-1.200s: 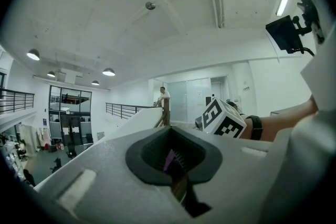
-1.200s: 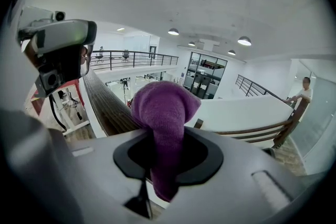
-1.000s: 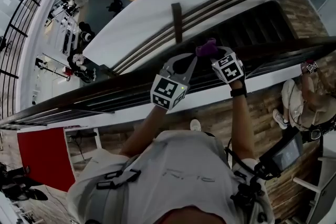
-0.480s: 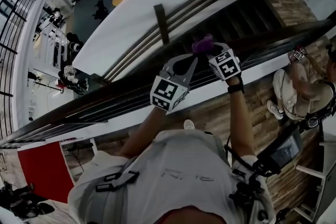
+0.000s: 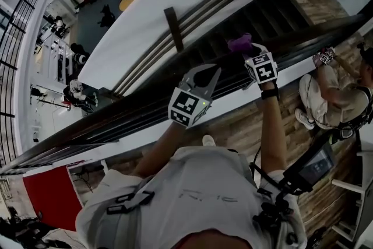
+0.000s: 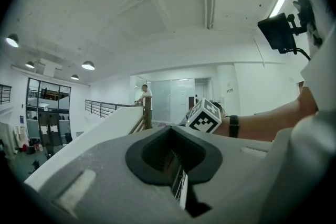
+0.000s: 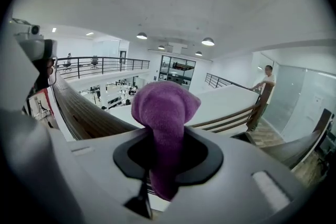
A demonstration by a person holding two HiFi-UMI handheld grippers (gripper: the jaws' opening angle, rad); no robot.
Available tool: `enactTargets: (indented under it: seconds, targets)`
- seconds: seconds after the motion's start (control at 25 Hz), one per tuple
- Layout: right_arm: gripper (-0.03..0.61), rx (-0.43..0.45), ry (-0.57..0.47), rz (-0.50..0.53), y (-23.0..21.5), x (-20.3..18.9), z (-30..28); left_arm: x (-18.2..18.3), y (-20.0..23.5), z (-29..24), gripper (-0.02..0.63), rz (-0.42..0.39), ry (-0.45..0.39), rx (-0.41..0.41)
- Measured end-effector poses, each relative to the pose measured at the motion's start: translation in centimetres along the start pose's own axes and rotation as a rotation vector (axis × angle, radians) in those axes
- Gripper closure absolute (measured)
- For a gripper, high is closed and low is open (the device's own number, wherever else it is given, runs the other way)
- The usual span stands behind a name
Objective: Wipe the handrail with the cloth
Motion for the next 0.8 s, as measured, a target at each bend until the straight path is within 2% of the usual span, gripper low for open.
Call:
enactTargets:
  seconds: [0.2,0.4,0.64,0.72,0.8]
  targets:
    - [0.492,-0.055,-0.013,-0.046,-3.7,-1.3,2.1,0.1,-1.3,0.0,0.612,-0.015,0.006,0.008]
    - [0.492,-0.18,-0.028,-0.111,-9.8,-3.4,4.4,-0.2,-0.5,1.2,0.612,-0.009,0.014,0.05]
    - [0.492,-0.262,-0.018,-0.2,-15.0,-4.7,6.7,-0.5,2.3,4.3,0.612,0.017,0.013,0.172]
    - [0.491,-0.317,0.017,-0.26,-16.1,-4.7,7.2,0.0,3.2,5.7,0.612,0.022,-0.003,0.236]
    - [0.489,-0.363,0.076,-0.289,-15.4,-3.7,6.7,0.3,4.8,8.1,0.612,0.024,-0.021,0.316]
Point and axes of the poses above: the fingertips, and each gripper's own axes: z backward along the fingers, y to its left, x out of its top, the point moved 1 cm from there along z, backward along the fingers, and after that the axes turned 10 degrees about x, right-handed, at the moved point
